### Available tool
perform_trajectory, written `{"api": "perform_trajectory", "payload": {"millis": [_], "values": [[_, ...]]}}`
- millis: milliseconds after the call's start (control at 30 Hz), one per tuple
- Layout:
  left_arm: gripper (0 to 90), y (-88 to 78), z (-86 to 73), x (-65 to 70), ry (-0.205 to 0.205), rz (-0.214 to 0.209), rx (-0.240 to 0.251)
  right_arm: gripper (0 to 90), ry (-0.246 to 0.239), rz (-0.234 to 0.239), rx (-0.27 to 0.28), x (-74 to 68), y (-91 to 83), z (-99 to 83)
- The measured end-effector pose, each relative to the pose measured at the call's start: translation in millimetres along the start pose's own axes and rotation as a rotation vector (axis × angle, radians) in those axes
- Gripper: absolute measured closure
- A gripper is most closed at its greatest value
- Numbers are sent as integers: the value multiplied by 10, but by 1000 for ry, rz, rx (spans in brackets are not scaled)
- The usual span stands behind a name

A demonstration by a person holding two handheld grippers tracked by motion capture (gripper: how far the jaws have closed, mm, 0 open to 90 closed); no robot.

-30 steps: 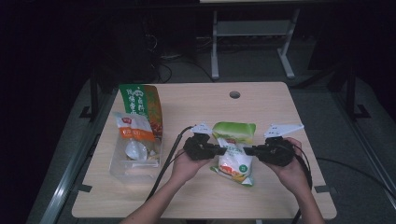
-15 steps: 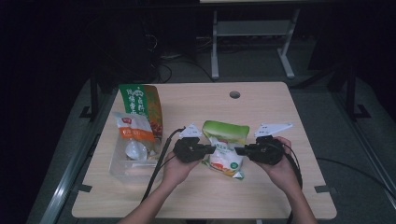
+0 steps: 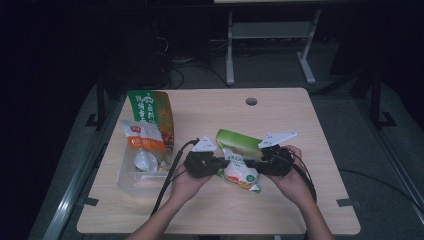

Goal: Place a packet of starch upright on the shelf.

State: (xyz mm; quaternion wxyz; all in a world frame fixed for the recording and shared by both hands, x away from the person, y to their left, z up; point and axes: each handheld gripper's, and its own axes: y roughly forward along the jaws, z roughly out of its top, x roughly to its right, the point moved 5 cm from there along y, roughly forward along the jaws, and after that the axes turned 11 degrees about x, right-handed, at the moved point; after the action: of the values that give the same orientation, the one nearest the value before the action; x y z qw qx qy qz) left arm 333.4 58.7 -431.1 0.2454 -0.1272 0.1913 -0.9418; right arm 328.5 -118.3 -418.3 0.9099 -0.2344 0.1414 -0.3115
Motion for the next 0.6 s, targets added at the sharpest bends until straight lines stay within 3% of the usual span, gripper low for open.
{"api": "perform_trajectory", "payload": {"millis": [67, 267, 400, 433, 600], "values": [[785, -25, -14, 19, 1, -8, -13, 787, 4, -2, 1, 1, -3, -1], [636, -156, -88, 120, 94, 8, -70, 854, 28, 4, -11, 6, -30, 25], [574, -217, -158, 161, 84, -2, -65, 862, 64, 26, -23, 15, -30, 43], [511, -253, -200, 167, 89, -1, -64, 864, 80, 33, -27, 36, -24, 53], [413, -380, -297, 204, 44, -40, -27, 869, 101, 37, -44, 57, -6, 109]]}}
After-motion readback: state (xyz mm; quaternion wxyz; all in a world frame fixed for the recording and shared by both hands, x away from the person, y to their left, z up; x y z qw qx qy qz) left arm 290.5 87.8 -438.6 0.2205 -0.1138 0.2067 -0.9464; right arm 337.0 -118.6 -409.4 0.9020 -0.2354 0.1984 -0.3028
